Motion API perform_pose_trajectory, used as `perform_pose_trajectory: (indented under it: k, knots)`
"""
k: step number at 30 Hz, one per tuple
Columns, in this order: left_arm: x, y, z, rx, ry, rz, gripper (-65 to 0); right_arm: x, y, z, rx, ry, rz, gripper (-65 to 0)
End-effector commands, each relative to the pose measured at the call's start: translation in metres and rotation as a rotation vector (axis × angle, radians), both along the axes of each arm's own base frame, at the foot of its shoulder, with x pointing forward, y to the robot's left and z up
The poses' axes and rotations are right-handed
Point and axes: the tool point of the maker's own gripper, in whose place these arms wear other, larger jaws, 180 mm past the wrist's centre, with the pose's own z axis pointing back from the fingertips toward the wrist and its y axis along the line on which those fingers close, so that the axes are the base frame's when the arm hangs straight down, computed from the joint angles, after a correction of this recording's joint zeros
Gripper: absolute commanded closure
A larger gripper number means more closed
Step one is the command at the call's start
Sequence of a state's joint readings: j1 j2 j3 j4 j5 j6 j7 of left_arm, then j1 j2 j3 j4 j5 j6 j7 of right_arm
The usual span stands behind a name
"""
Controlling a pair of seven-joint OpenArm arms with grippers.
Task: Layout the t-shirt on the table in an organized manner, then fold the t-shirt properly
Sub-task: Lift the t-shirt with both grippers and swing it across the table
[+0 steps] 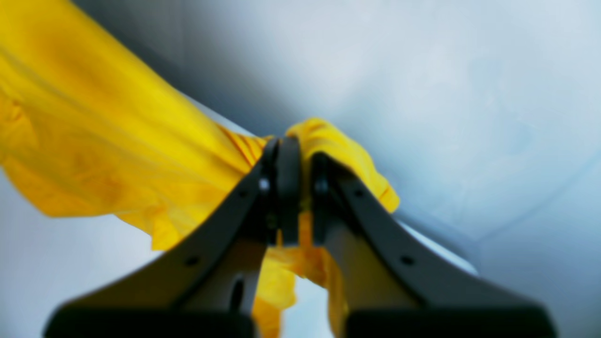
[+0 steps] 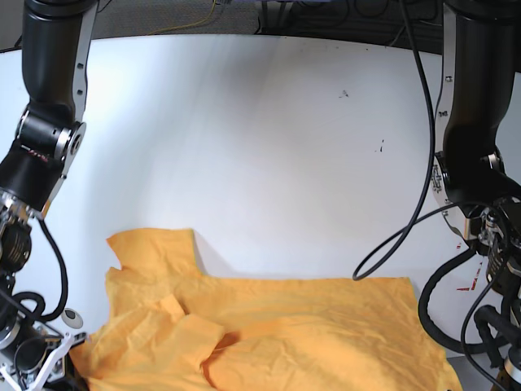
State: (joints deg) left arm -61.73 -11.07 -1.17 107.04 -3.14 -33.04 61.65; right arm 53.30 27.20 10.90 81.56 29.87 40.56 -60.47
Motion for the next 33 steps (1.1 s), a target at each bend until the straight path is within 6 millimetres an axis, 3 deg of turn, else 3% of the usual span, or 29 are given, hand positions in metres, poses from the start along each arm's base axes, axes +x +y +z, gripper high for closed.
perform_pose_trajectory:
  k: [1, 9, 15, 20, 27, 33]
  knots:
    - [-0.004, 0.003, 0.034, -0.035, -0.069, 0.004, -3.0, 0.009, -0.008, 0.058, -0.013, -0.105, -0.023, -3.0]
    - [0.003, 0.012, 0.074, -0.084, -0.094, 0.011, -3.0, 0.031, 0.009, 0.116, -0.060, -0.152, 0.016, -3.0]
    - [0.009, 0.014, 0.073, -0.089, -0.076, 0.012, -3.0, 0.032, 0.010, 0.109, -0.081, -0.122, 0.013, -3.0]
    - [0.005, 0.014, 0.076, -0.083, -0.091, 0.013, -3.0, 0.026, -0.004, 0.107, -0.115, -0.091, -0.025, -3.0]
    - [-0.003, 0.027, 0.048, -0.054, -0.040, 0.081, -3.0, -0.003, -0.021, 0.067, -0.171, -0.050, -0.090, -3.0]
    - [-0.007, 0.033, 0.010, -0.040, 0.056, 0.140, -3.0, -0.027, -0.032, 0.008, -0.218, 0.052, -0.132, -3.0]
